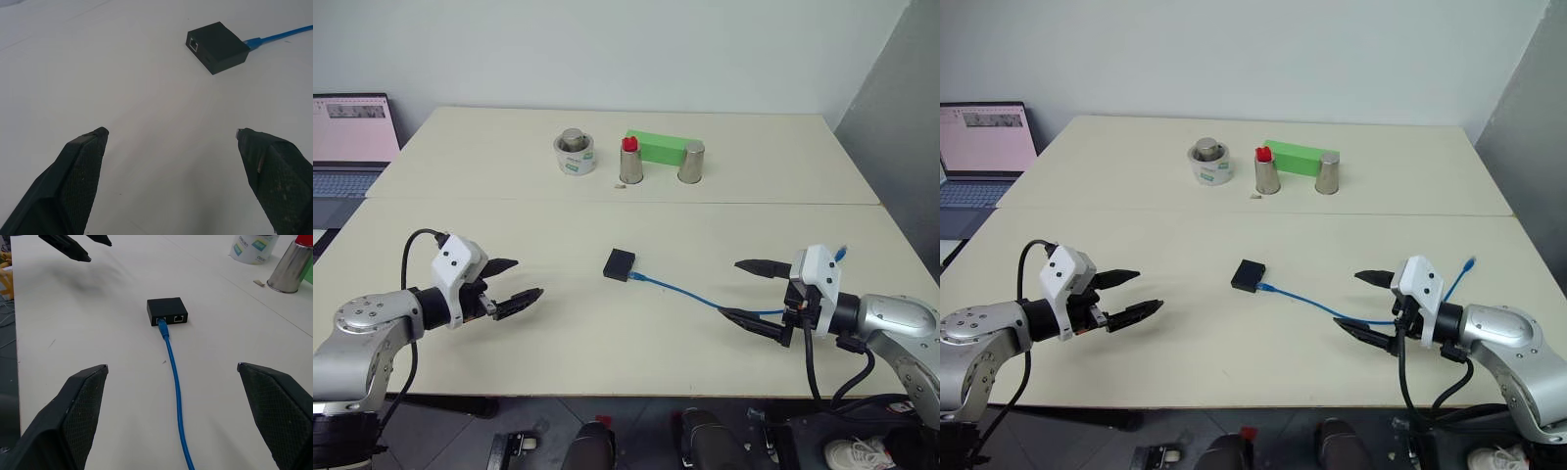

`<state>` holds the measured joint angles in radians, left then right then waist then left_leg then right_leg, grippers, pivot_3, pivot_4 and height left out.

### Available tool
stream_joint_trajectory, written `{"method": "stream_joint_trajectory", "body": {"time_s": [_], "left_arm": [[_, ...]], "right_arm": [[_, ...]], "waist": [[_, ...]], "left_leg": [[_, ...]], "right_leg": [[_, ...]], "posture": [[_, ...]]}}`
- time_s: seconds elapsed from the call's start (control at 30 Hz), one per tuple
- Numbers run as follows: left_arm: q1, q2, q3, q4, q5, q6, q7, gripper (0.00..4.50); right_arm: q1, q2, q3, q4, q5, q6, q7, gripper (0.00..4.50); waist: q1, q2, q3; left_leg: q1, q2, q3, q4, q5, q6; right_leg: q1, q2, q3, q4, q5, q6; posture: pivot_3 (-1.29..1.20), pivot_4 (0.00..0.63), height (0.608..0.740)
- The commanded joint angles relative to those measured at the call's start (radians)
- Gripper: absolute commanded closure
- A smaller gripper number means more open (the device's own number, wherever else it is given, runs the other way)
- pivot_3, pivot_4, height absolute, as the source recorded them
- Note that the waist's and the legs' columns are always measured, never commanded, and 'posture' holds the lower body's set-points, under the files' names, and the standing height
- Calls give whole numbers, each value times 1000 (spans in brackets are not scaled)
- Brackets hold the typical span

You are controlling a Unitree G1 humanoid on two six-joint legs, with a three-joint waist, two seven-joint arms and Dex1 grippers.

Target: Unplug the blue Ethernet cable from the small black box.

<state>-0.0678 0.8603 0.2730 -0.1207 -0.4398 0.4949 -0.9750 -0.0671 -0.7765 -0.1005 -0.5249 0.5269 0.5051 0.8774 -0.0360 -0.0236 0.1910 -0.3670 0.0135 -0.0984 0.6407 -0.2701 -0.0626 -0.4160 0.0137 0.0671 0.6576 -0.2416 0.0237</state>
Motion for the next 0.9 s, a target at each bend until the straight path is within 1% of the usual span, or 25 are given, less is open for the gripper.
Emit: {"method": "stream_joint_trajectory", "body": {"time_s": [0.03,0.23,0.27,0.37,0.47,0.57,0.67,0.73,0.8,0.9], "left_arm": [[7,19,23,-46,-14,-8,-11,41],[18,23,17,-60,-5,-16,-13,41],[22,25,8,-57,13,-29,-8,41],[26,23,-2,-52,30,-42,-7,41],[17,16,-6,-51,27,-34,-6,41],[3,16,-26,-50,25,-33,-17,41],[-11,26,-79,-7,85,-72,-16,41],[-14,15,-98,0,98,-107,-26,41],[-30,1,-103,-4,76,-94,-34,41],[-43,-6,-115,-14,63,-83,-42,41]], "right_arm": [[1,-8,-16,-13,-5,-30,11,0],[0,-6,-6,-10,-13,-33,12,0],[-4,-4,1,-8,-17,-33,11,0],[-26,7,35,6,-38,-31,5,0],[-71,33,98,31,-70,-34,-3,0],[-144,91,187,84,-115,-37,-20,0],[-239,181,297,183,-195,-45,-53,0],[-295,256,356,273,-238,-62,-72,0],[-345,321,418,388,-303,-108,-84,0],[-416,416,468,558,-364,-162,-101,0]], "waist": [[0,0,0],[1,0,0],[1,0,0],[0,0,0],[-1,0,0],[-4,0,0],[-8,0,0],[-13,0,0],[-16,0,0],[-16,0,0]], "left_leg": [[0,0,0,0,0,0],[0,0,0,0,0,0],[0,0,0,0,0,0],[0,0,0,0,0,0],[0,0,0,0,0,0],[0,0,0,0,0,0],[1,0,0,0,0,0],[0,0,0,0,0,0],[0,0,0,0,0,0],[-3,0,0,0,0,0]], "right_leg": [[0,0,0,0,0,0],[0,0,0,0,0,0],[0,0,0,0,0,0],[0,0,0,0,0,0],[0,0,0,0,0,0],[0,0,0,1,0,0],[0,0,0,1,0,0],[-1,0,0,2,0,0],[-2,1,0,3,2,3],[-5,0,0,4,3,5]], "posture": [[0,150,740],[0,150,740],[0,150,740],[0,150,740],[0,150,740],[0,150,740],[0,150,740],[0,150,740],[0,150,740],[0,150,740]]}}
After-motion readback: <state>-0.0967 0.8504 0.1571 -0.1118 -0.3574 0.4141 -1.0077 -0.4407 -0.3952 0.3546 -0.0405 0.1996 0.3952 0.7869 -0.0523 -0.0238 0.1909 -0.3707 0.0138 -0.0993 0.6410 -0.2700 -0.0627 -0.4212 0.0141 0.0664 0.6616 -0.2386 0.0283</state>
